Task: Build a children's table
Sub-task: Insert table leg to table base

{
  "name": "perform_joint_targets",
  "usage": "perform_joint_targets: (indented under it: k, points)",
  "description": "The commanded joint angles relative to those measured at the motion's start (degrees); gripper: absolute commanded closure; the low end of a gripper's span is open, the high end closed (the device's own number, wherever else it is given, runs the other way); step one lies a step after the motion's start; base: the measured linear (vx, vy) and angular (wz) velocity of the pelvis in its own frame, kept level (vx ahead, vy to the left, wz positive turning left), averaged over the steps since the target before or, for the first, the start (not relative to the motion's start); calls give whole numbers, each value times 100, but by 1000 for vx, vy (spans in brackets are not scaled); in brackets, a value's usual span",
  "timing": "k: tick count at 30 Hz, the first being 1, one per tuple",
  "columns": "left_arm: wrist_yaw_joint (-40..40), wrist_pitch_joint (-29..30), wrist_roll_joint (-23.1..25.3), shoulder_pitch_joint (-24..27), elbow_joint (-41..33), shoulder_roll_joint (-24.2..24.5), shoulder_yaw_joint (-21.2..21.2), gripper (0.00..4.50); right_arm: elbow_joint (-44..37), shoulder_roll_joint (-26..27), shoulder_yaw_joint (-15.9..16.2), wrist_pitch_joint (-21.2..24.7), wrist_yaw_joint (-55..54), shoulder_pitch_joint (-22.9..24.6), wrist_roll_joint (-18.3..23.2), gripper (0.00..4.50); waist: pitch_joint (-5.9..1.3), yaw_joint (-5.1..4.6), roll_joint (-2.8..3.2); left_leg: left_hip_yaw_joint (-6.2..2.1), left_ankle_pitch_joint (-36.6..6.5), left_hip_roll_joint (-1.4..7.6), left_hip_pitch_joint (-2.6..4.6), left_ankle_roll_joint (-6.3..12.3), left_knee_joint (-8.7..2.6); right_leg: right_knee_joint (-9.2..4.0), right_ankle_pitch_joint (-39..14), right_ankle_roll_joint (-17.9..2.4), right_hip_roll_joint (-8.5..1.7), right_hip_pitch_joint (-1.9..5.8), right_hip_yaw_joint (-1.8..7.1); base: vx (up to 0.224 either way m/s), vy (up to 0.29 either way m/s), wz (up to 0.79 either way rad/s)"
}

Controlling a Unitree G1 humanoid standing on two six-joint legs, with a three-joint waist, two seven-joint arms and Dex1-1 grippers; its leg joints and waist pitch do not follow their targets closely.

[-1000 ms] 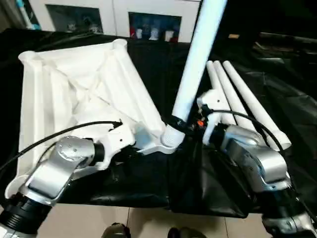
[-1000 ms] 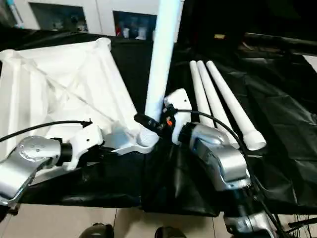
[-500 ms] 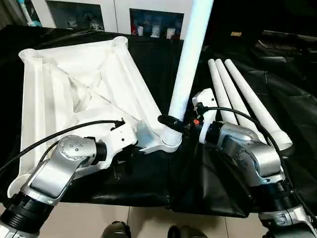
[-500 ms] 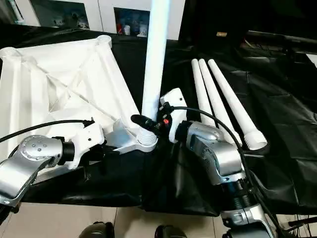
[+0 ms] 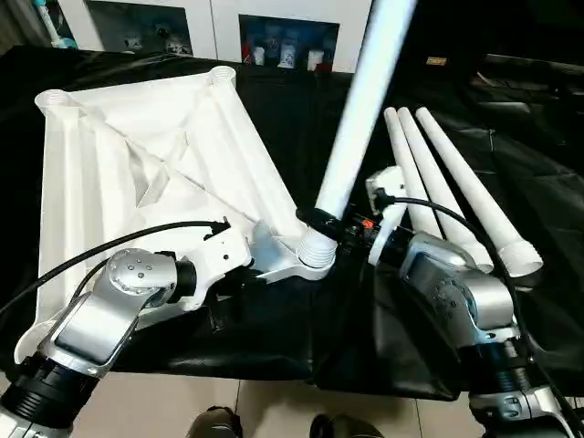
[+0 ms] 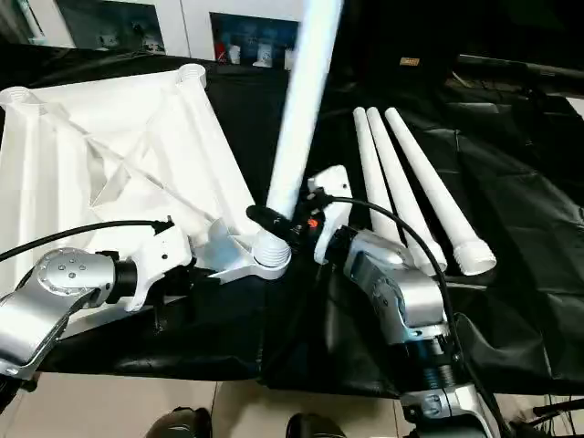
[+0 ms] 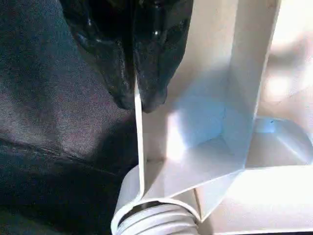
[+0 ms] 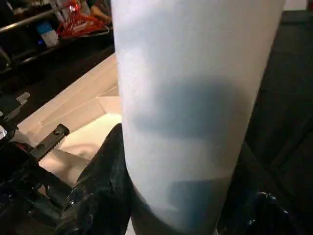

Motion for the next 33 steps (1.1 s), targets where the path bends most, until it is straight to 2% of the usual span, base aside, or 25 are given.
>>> perform_joint_targets:
  k: [1, 10, 17, 22, 24, 27, 28, 33]
  points:
    - [-52, -221, -83, -118, 44, -67, 61, 450, 218, -5, 42, 62, -78, 238, -146, 264, -303, -3, 89, -174, -667, 352, 113, 121, -441, -444, -562, -1163, -630, 219, 340, 0, 0, 0]
    - [-78, -311, -62, -219, 203, -50, 99, 450, 71, 24, 84, -229, -151, 584, -232, 264, -306, 22, 141, -179, -807, 355, 125, 69, -461, -473, -711, -1148, -632, 210, 345, 0, 0, 0]
    - [-94, -349, -65, -271, 284, -54, 121, 450, -9, 115, 35, -341, -244, 707, -196, 264, -318, 44, 170, -181, -776, 355, 116, 70, -461, -457, -531, -1201, -625, 215, 340, 0, 0, 0]
    - [-169, -377, -50, -272, 310, -24, 102, 450, -16, 32, 197, -424, -240, 797, -333, 264, -306, 67, 190, -187, -849, 356, 117, 47, -472, -469, -661, -1166, -632, 217, 345, 0, 0, 0]
    - [-186, -378, -46, -290, 326, -4, 99, 450, -92, -100, 418, -413, -144, 794, -499, 265, -296, 65, 164, -185, -809, 354, 112, 47, -473, -465, -611, -1153, -618, 217, 340, 0, 0, 0]
    - [-187, -362, -51, -277, 304, 19, 99, 450, -235, -218, 618, -379, -21, 808, -630, 265, -289, 67, 165, -188, -830, 356, 111, 54, -475, -465, -621, -1129, -629, 217, 344, 0, 0, 0]
    - [-189, -355, -50, -264, 290, 31, 98, 450, -285, -240, 652, -350, 4, 815, -635, 265, -283, 64, 151, -186, -834, 356, 109, 60, -476, -469, -641, -1123, -628, 216, 345, 0, 0, 0]
    - [-173, -324, -52, -227, 267, 43, 121, 450, -396, -342, 760, -366, 9, 829, -730, 265, -277, 77, 168, -183, -712, 354, 112, 115, -476, -460, -470, -1114, -626, 212, 345, 0, 0, 0]
